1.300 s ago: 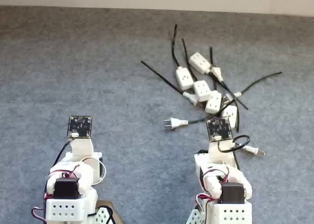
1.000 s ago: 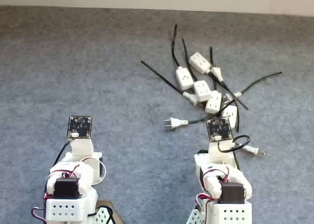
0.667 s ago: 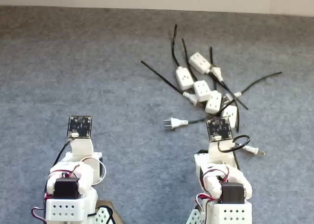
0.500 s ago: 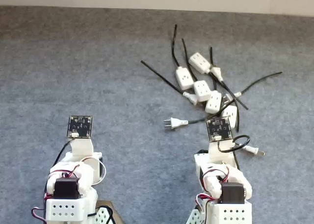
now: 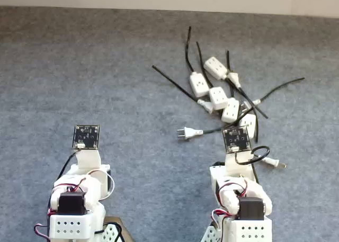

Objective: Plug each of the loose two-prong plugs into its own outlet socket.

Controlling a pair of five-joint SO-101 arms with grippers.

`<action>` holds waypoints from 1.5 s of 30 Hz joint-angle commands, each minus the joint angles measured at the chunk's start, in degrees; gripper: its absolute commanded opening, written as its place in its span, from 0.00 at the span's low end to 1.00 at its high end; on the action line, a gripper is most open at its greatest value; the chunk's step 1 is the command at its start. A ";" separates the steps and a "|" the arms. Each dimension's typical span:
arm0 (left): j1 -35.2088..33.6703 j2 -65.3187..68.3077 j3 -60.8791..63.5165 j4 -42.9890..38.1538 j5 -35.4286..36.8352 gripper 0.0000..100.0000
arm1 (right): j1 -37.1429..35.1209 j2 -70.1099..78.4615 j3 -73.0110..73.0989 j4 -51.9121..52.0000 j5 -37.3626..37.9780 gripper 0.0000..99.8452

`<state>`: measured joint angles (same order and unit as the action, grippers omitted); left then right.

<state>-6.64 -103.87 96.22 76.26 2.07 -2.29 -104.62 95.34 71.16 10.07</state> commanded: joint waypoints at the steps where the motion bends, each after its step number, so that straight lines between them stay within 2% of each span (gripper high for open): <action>1: -0.48 -0.13 0.75 0.18 0.44 0.01 | 0.57 -0.31 7.52 0.22 0.09 0.01; 27: -0.48 -0.13 0.75 0.18 0.44 0.01 | 0.22 -0.31 7.52 0.04 -0.35 0.01; 32: -0.48 -0.13 0.75 0.18 0.44 0.01 | -2.59 -0.40 7.60 0.22 -0.88 0.01; 37: 0.22 -0.13 0.75 0.26 0.53 0.01 | -9.01 -0.40 7.34 -0.04 -0.88 0.01; 39: 3.91 -0.22 0.75 0.26 0.62 0.01 | -8.75 -0.48 6.73 -2.68 -0.88 0.01; 42: 10.68 -0.13 0.75 0.26 0.53 0.01 | -8.04 -0.48 3.38 -14.64 -0.97 0.01; 45: 14.37 -0.13 0.75 0.26 0.53 0.01 | -5.05 -0.48 1.45 -26.24 -1.14 0.01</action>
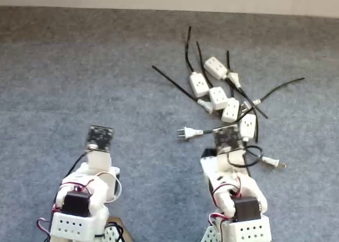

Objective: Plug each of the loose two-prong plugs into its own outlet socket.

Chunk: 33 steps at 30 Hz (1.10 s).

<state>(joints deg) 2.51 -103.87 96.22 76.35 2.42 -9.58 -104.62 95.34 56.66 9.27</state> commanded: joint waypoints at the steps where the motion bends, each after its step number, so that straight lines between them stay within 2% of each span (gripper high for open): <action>1: 6.02 -0.13 0.75 0.18 0.18 0.01 | 2.33 -0.48 0.75 -15.34 -0.35 0.01; 3: 6.99 -0.13 0.75 0.18 0.18 0.01 | 2.95 -0.31 -0.48 -18.77 -0.35 0.01; 11: 6.99 -0.13 0.75 0.18 0.18 0.01 | 2.86 0.57 -11.12 -19.38 0.00 0.01; 14: 6.99 -0.13 0.75 0.18 0.18 0.01 | 2.86 6.20 -15.25 -24.31 -0.26 0.01; 19: 7.16 -0.13 0.75 0.18 0.18 0.01 | 2.95 31.52 -26.51 -26.42 -0.09 0.01; 24: 7.16 -0.13 0.75 0.18 0.18 0.01 | 3.12 66.15 -48.13 -16.75 0.09 0.02; 26: 7.16 -0.13 0.75 0.18 0.18 0.01 | 3.21 78.55 -57.10 -12.88 0.09 0.08; 28: 7.16 -0.13 0.75 0.18 0.18 0.01 | 3.21 89.89 -65.54 -9.80 1.14 0.18; 31: 7.16 -0.13 0.75 0.18 0.18 0.01 | 3.30 102.90 -76.53 -6.02 7.21 0.31; 33: 7.16 -0.13 0.75 0.18 0.18 0.01 | 4.35 109.49 -82.42 -4.18 9.41 0.34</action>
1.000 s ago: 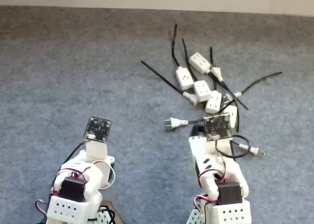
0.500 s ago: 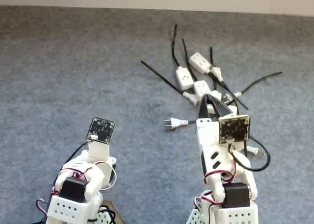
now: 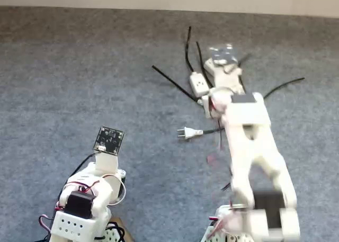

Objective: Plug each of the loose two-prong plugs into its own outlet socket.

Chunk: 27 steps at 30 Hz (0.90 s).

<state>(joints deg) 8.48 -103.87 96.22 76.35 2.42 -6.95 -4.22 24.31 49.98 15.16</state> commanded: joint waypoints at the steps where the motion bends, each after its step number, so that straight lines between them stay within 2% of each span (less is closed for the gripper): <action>1: 1.19 -0.13 0.75 0.18 0.18 0.01 | 2.51 11.74 -14.11 2.95 3.08 0.34; 6: 1.19 -0.13 0.75 0.18 0.18 0.01 | 5.67 22.20 -24.31 3.03 2.55 0.34; 12: 1.19 -0.13 0.75 0.18 0.18 0.01 | 5.58 33.01 -32.22 3.03 1.76 0.34; 14: 1.19 -0.13 0.75 0.18 0.18 0.01 | 5.58 35.30 -34.86 3.30 1.76 0.30; 20: 1.19 -0.13 0.75 0.18 0.18 0.01 | 5.93 35.21 -38.46 3.38 -2.02 0.03; 27: 1.19 -0.13 0.75 0.18 0.18 0.01 | 5.85 29.93 -38.46 5.76 -2.20 0.02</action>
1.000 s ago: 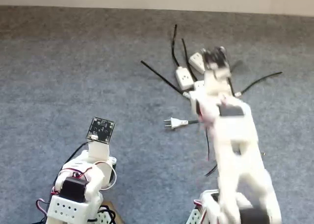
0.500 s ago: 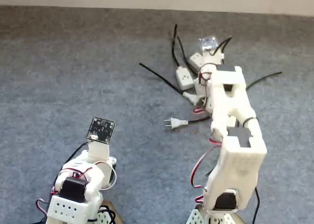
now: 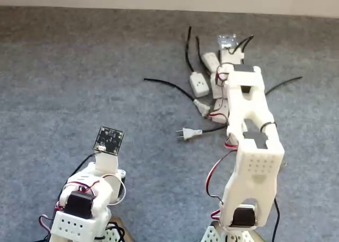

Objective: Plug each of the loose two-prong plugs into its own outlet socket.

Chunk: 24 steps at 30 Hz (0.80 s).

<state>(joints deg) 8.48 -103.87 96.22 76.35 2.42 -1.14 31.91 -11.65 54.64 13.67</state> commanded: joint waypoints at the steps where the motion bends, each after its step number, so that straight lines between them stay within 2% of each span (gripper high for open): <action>1: 1.19 -0.13 0.75 0.18 0.18 0.01 | 0.04 -7.25 -2.51 1.54 -0.70 0.04; 6: 1.19 -0.13 0.75 0.18 0.18 0.01 | -0.48 -9.89 -6.29 6.29 -0.70 0.15; 8: 1.19 -0.13 0.75 0.18 0.18 0.01 | -0.75 -9.80 -8.66 7.87 0.35 0.16; 12: 1.19 -0.13 0.75 0.18 0.18 0.01 | -1.45 -9.71 -9.71 8.84 5.01 0.16; 17: 1.19 -0.13 0.75 0.18 0.18 0.01 | -1.54 -9.71 -7.34 8.84 5.71 0.15; 19: 1.19 -0.13 0.75 0.18 0.18 0.01 | -1.54 -9.80 -6.46 9.19 5.71 0.11; 24: 1.19 -0.13 0.75 0.18 0.18 0.01 | -3.38 -11.47 -9.71 19.12 5.71 0.04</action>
<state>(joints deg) 8.48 -103.87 96.22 76.35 2.42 -2.46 26.90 -17.80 68.44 18.68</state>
